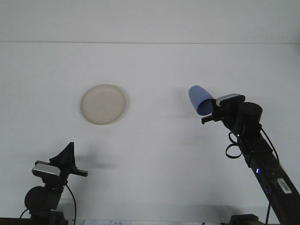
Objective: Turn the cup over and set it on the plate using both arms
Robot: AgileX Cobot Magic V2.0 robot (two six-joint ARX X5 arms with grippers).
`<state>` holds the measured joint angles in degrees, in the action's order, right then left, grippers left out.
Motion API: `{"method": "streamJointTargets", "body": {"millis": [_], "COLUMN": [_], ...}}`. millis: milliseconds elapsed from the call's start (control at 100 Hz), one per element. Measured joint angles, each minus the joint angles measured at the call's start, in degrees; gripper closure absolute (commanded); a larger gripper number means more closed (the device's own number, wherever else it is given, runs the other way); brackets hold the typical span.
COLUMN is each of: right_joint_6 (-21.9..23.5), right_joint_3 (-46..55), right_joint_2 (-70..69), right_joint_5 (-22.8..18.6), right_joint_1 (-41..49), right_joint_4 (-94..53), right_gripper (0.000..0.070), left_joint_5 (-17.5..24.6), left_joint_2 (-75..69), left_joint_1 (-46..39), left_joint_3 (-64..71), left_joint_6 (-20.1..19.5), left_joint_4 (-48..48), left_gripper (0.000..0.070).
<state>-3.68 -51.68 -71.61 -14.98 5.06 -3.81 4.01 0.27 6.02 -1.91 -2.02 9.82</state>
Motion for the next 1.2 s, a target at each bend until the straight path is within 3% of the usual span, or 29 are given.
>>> {"method": "streamJointTargets", "body": {"millis": [310,510,720,1200], "right_joint_6": [-2.9,-4.1,-5.5,-6.6], "right_joint_3": [-27.8,-33.2,-33.3,-34.2], "right_joint_2": [-1.4,-7.5,-15.8,-21.8], "right_joint_5": [-1.2,3.5,7.5,7.5], "right_joint_1": [13.4,21.8,29.9,38.8], "right_joint_4": [-47.7,-64.3,-72.5,-72.7], "right_gripper": [0.07,0.07,0.07,0.0688], "left_joint_5": [0.0,0.0,0.0,0.0], "left_joint_2": [0.0,0.0,0.0,0.0], "left_joint_1": [0.0,0.0,0.0,0.0], "left_joint_3": [0.0,0.0,0.0,0.0], "left_joint_6": [0.0,0.0,0.0,0.0], "left_joint_4": [0.0,0.0,0.0,0.0], "left_gripper": [0.0686,0.0686,0.0686,0.0686]}}
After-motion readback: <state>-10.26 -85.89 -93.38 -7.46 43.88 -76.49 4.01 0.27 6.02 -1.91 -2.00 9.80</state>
